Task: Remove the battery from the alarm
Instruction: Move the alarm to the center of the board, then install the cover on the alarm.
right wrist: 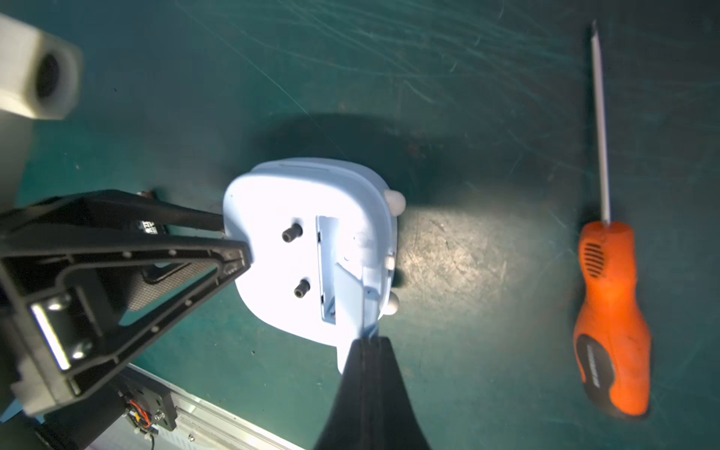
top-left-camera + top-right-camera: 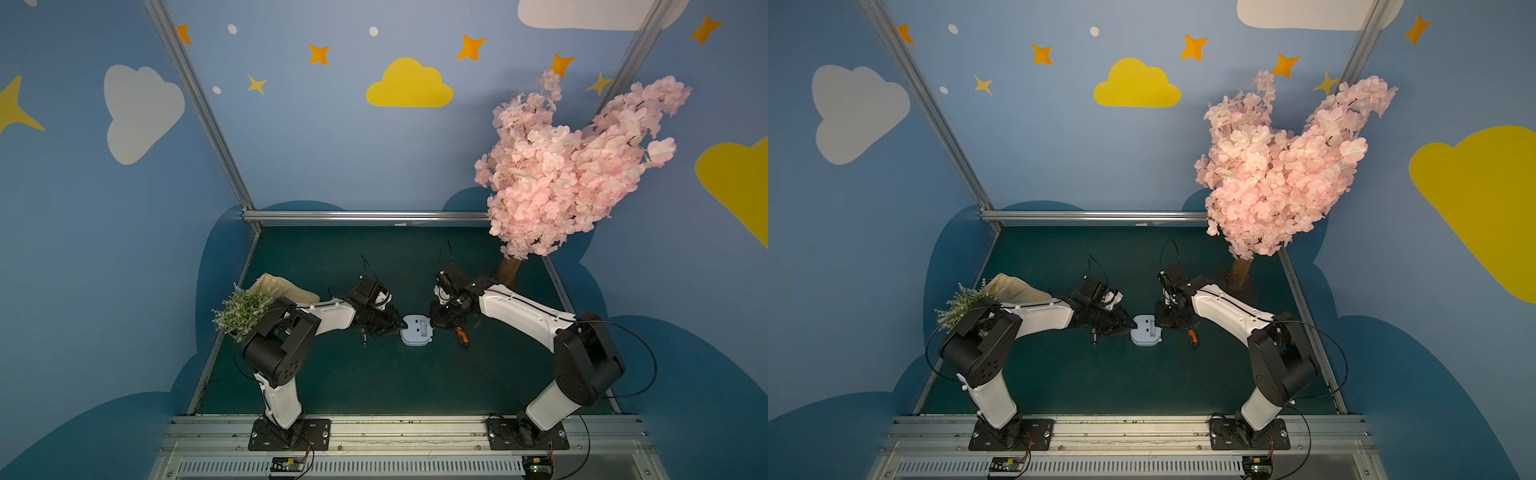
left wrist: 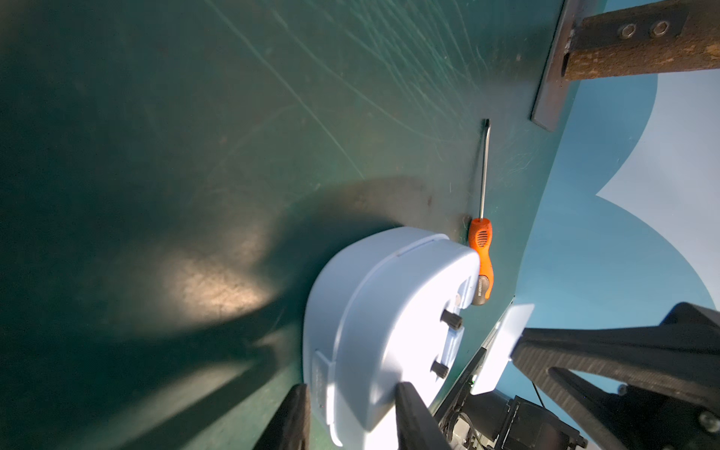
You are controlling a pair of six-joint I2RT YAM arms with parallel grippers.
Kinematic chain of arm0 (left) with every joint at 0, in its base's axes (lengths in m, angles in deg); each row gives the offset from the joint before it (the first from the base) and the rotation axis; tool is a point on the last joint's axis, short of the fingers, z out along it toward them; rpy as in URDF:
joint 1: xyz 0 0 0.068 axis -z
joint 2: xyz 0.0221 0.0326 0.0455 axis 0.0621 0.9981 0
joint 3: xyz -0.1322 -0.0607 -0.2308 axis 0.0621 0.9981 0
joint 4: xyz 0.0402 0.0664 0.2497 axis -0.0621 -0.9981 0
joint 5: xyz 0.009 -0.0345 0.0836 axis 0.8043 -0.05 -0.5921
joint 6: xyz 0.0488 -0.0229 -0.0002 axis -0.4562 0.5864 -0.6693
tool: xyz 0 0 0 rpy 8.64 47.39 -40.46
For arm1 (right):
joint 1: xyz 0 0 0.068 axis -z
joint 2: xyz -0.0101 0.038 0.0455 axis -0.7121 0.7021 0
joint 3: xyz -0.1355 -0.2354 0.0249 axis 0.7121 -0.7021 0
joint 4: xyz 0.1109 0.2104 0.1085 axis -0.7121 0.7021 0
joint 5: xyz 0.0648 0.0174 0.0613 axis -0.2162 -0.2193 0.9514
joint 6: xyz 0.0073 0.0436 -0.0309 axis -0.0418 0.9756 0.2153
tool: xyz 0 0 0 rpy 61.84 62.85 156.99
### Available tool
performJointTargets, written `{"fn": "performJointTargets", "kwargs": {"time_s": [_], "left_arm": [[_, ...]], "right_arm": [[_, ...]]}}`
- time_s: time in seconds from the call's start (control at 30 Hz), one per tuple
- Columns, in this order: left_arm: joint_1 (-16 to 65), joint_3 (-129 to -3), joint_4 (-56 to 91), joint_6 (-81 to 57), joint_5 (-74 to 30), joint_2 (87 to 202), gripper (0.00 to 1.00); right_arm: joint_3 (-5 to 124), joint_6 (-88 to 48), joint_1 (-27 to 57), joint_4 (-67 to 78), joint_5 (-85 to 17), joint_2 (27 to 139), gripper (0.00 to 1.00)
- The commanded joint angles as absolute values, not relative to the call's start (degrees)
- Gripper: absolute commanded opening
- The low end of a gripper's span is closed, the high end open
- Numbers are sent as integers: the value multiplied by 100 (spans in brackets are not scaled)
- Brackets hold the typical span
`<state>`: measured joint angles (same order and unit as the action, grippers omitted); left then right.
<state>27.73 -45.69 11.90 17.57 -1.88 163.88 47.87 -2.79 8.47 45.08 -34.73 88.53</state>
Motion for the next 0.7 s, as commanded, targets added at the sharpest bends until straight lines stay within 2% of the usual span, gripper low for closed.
{"fn": "performJointTargets", "kwargs": {"time_s": [0.0, 0.67], "left_arm": [[2791, -4512, 1157, 1747, -137, 16269, 40], [2790, -4486, 1192, 1760, -115, 16269, 41]], "right_arm": [[4897, -312, 816, 4383, -3527, 9040, 0], [5139, -231, 719, 4279, -3517, 9414, 0]]}}
